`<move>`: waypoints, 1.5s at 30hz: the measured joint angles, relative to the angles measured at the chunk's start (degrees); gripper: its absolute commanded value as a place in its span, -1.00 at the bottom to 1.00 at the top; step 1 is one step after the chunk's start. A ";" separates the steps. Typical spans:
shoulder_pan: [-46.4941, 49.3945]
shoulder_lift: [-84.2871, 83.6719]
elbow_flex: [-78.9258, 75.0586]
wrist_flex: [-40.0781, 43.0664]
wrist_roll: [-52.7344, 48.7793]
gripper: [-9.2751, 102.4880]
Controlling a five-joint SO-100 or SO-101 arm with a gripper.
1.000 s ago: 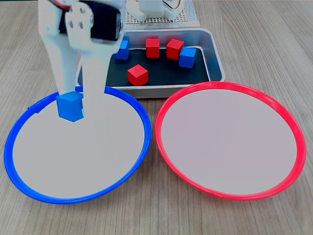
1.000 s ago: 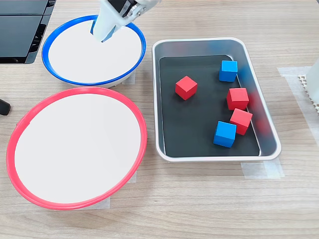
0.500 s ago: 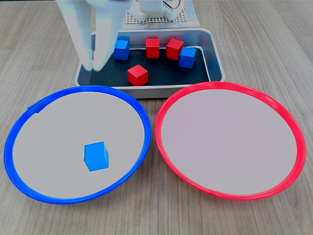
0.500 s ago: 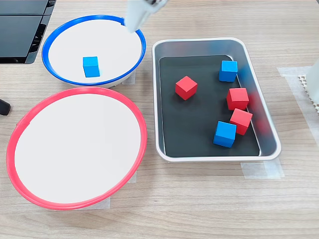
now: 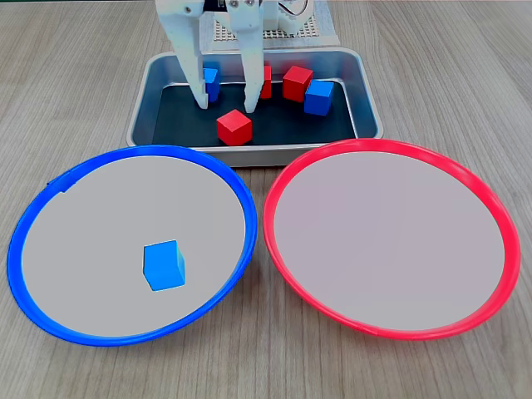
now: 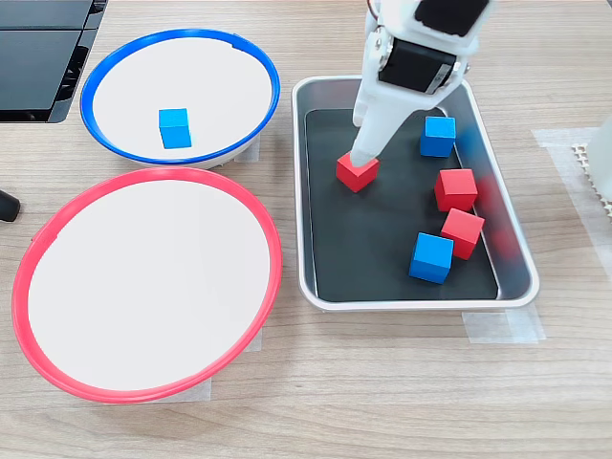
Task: Move six blocks tray to matching dishes
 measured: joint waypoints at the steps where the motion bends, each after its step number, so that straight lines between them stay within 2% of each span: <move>1: -0.79 -0.18 0.53 -0.26 0.00 -0.43; 5: -2.55 -0.79 0.79 -3.34 -1.58 -0.42; 9: -2.29 -1.05 2.81 -5.54 -7.47 -0.44; 14: -1.49 -1.32 3.25 -7.12 -8.53 -0.47; 18: 1.05 -3.08 3.52 -8.26 -15.03 -0.46; 32: -0.35 -3.69 6.24 -11.43 -35.07 -0.47; 35: -0.35 -3.69 6.77 -12.04 -38.58 -0.53; 36: -0.35 -3.69 6.86 -12.04 -39.73 -0.63; 38: -0.35 -3.69 7.47 -12.57 -40.69 -0.84; 42: -0.62 -3.69 7.82 -12.74 -40.61 -0.84; 45: -5.19 -2.90 4.83 -7.21 -32.43 -0.84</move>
